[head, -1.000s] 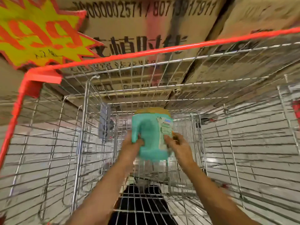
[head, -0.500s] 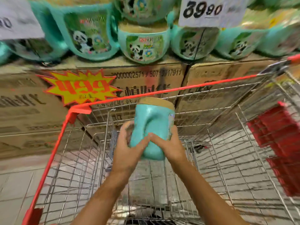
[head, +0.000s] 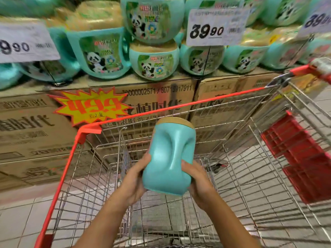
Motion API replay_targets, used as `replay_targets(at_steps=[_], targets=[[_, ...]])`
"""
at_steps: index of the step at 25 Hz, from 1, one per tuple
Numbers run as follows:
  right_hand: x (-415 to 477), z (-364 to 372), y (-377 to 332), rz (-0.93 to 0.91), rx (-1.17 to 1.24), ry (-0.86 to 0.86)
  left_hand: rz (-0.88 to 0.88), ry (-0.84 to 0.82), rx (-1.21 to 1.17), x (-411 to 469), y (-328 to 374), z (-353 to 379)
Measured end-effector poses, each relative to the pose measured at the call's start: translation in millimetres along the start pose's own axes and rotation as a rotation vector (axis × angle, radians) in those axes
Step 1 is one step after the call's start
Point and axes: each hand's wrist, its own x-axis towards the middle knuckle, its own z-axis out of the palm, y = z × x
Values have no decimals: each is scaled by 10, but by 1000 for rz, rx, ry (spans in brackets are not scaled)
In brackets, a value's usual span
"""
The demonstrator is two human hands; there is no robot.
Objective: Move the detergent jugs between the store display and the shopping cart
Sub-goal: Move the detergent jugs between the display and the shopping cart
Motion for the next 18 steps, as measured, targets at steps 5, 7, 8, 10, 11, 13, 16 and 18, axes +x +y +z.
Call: replay_targets(at_steps=[5,7,8,10,11,13,16,18], targets=[[-142,16,-150,-35,-266,41,66,38,12,-37,-216,80],[-203,37,-233,-147,-311,153,120,98,39,-64,-271,118],[-232,56,-275,-198,-327,188,136,134,56,-81,-291,121],[-290,145,-330,-288,-420,168,164,204,82,-96,-326,129],[-318,208,-332,-331,-490,160,184,234,82,-97,-337,142],[-347,317,-300,-409,-591,237,225,256,78,-102,-342,190],[-348,354,-283,-461,-556,301,259,242,112,-113,-334,237],[-353,323,-297,-415,-394,240,269,240,106,-105,-308,200]])
